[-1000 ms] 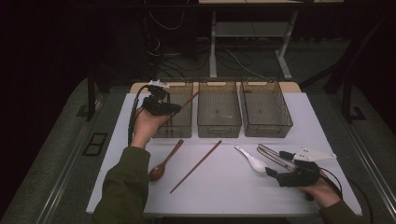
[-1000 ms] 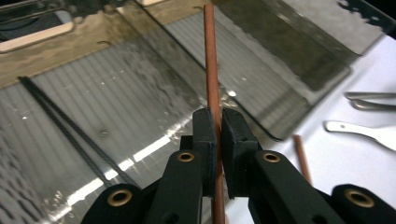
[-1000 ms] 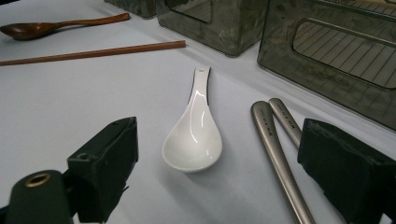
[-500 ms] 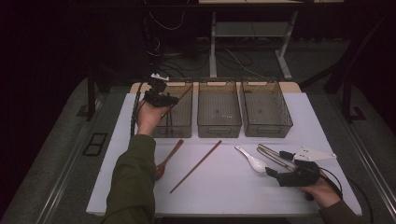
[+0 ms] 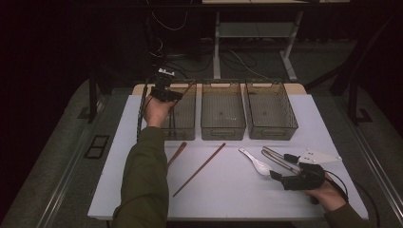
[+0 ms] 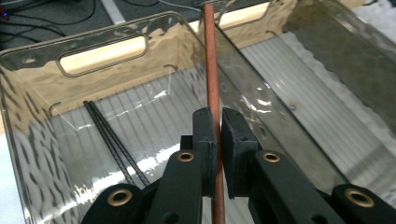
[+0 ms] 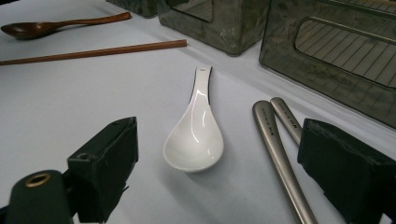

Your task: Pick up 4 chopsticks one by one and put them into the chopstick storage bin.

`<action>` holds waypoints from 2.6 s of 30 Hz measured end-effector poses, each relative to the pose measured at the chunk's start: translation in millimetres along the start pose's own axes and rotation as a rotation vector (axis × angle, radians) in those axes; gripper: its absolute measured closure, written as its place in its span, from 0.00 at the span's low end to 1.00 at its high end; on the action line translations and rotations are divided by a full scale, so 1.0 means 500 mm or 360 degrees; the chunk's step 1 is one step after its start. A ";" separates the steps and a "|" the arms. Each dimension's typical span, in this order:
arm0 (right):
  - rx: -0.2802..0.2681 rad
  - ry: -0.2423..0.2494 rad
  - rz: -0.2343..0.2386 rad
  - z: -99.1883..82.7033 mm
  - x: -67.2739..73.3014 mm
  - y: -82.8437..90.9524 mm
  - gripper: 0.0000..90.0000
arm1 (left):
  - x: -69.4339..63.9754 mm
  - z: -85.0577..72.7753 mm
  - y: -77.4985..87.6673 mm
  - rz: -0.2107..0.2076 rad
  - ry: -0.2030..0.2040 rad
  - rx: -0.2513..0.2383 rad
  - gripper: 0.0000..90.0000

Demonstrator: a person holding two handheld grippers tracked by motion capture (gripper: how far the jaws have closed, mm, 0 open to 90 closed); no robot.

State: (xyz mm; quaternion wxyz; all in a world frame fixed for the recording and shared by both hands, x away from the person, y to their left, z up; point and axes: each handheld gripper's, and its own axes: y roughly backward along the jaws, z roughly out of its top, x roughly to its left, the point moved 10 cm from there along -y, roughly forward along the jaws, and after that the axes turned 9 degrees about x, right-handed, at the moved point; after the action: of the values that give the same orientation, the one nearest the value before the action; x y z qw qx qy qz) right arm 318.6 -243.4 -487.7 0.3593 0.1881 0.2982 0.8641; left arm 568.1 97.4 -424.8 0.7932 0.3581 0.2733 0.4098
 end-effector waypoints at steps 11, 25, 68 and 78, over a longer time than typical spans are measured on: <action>-0.0006 -0.0006 0.0002 0.000 -0.001 0.002 0.14 | 0.025 0.001 -0.029 0.0097 0.0020 0.0039 0.93; -0.0009 -0.0007 0.0003 -0.001 -0.002 0.003 0.14 | 0.039 -0.003 -0.049 0.0164 0.0022 0.0037 0.80; 0.0006 0.0010 0.0002 -0.001 0.002 0.002 0.14 | -0.130 -0.124 0.081 -0.0162 -0.0319 -0.0083 0.20; 0.0003 0.0016 -0.0005 -0.001 0.000 0.002 0.14 | -0.178 -0.178 0.087 -0.0216 -0.0390 -0.0101 0.15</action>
State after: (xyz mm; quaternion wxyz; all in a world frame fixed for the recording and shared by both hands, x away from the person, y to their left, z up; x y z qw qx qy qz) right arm 317.9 -244.1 -487.7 0.3590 0.1837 0.3011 0.8641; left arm 437.6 70.4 -430.7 0.8574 0.3609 0.1849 0.3169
